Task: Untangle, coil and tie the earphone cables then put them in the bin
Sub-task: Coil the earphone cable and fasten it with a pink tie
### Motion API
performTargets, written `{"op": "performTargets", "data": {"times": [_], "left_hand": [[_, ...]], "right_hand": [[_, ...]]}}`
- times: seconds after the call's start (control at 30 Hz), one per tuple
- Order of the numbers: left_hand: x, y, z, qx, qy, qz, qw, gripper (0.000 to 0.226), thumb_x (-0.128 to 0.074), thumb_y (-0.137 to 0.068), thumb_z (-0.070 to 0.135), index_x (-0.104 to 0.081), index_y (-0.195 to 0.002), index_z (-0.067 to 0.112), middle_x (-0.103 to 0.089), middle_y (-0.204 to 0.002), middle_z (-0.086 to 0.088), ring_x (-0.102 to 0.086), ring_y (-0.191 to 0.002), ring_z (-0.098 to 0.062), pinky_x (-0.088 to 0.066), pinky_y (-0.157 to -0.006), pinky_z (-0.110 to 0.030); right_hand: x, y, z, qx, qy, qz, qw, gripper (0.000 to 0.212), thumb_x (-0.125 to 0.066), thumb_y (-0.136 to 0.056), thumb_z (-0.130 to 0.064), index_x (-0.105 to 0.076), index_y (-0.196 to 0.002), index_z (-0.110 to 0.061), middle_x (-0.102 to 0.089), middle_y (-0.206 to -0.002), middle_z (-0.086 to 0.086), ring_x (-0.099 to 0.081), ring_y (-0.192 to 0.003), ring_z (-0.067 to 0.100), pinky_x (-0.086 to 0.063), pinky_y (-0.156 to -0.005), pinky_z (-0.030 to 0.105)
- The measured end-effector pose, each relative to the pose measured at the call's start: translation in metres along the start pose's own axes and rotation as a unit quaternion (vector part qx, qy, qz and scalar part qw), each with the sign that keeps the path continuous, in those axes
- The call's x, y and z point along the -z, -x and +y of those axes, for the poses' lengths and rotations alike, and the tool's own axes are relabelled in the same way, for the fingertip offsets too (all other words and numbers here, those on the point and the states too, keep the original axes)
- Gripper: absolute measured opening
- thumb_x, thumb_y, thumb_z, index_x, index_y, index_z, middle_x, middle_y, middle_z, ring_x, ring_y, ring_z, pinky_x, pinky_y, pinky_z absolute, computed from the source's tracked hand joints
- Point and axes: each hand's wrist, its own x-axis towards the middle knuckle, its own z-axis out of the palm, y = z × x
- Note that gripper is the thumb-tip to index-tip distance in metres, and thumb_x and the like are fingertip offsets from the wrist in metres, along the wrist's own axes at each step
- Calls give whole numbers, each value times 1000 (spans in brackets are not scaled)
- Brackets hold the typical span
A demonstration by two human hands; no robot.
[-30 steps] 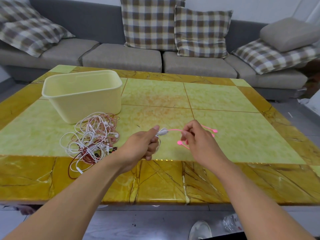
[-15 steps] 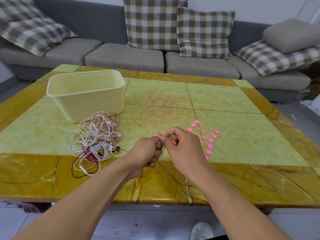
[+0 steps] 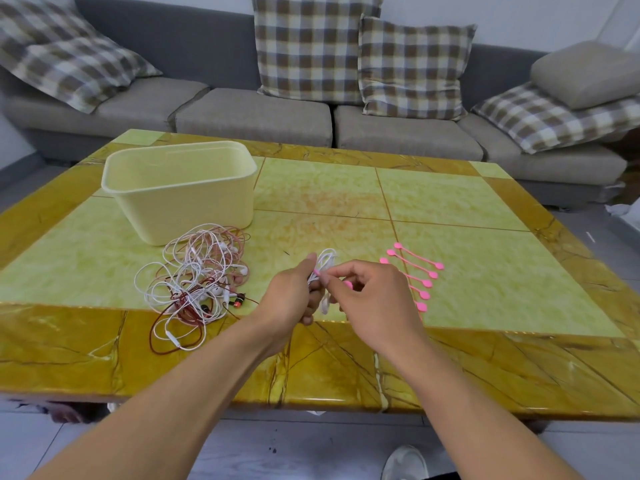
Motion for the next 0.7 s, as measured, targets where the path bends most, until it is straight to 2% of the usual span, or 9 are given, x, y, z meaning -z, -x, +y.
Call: {"op": "performTargets", "data": {"times": [0.07,0.17,0.27,0.33,0.37,0.43,0.5,0.6,0.7], "left_hand": [[4,-3,2,-12,-3,7,1000,49,-40,-106,44,-39,-65,18,-27,-52,3,-20,-49,-15,-23,-54,-31],[7,-3,4,-22,-12,-1,1000,48,-41,-106,44,-37,-66,19,-27,-52,3,-20,-49,-15,-23,-54,-31],[10,-2,7,-27,-34,-28,999,50,-40,-107,44,-35,-64,19,-25,-53,2,-20,-50,-16,-24,-54,-31],[13,-1,9,-31,-60,-47,997,51,-40,-107,45,-34,-64,18,-24,-55,1,-20,-50,-17,-25,-56,-31],[14,0,11,-30,-74,-55,995,51,-40,-106,45,-34,-64,18,-24,-55,1,-20,-51,-17,-25,-56,-32],[14,2,11,-26,-99,-68,992,50,-41,-106,45,-39,-65,16,-27,-52,2,-20,-51,-17,-26,-57,-32],[14,4,11,-21,-118,-78,990,48,-42,-105,45,-46,-70,13,-32,-51,4,-24,-49,-16,-28,-57,-32],[14,6,10,-22,-137,-104,985,44,-42,-105,45,-57,-88,7,-33,-52,4,-26,-50,-15,-30,-57,-31],[14,7,10,-21,-153,-130,980,45,-41,-106,44,-65,-96,7,-33,-55,4,-26,-52,-14,-30,-56,-30]], "right_hand": [[3,2,-2,-25,-43,-27,998,14,-73,-93,-23,-78,-84,-33,-75,-71,-7,-69,-61,16,-59,-60,37],[8,5,-2,-82,-100,-67,989,8,-72,-94,-19,-78,-89,-22,-77,-79,-5,-71,-67,10,-58,-61,30],[13,3,3,-82,-52,-85,992,7,-78,-88,-27,-81,-83,-24,-77,-79,-10,-68,-72,9,-54,-67,32],[15,0,7,-60,3,-58,996,10,-84,-80,-36,-79,-76,-29,-72,-78,-13,-60,-69,10,-45,-64,29],[16,-1,8,-47,34,-37,998,14,-87,-75,-40,-76,-76,-31,-70,-82,-15,-58,-74,7,-42,-66,26],[18,-3,9,-15,57,-25,998,31,-90,-69,-43,-66,-86,-34,-65,-96,-18,-57,-92,-1,-45,-76,23],[21,-5,11,-2,19,-66,998,47,-93,-67,-38,-59,-100,-36,-67,-107,-19,-59,-105,-3,-51,-90,26],[22,-7,16,-6,-35,-137,990,62,-94,-68,-30,-52,-114,-36,-74,-109,-11,-66,-107,0,-52,-101,34],[22,-7,19,4,-63,-156,986,70,-93,-70,-23,-48,-122,-36,-75,-104,-6,-71,-100,12,-56,-97,43]]}}
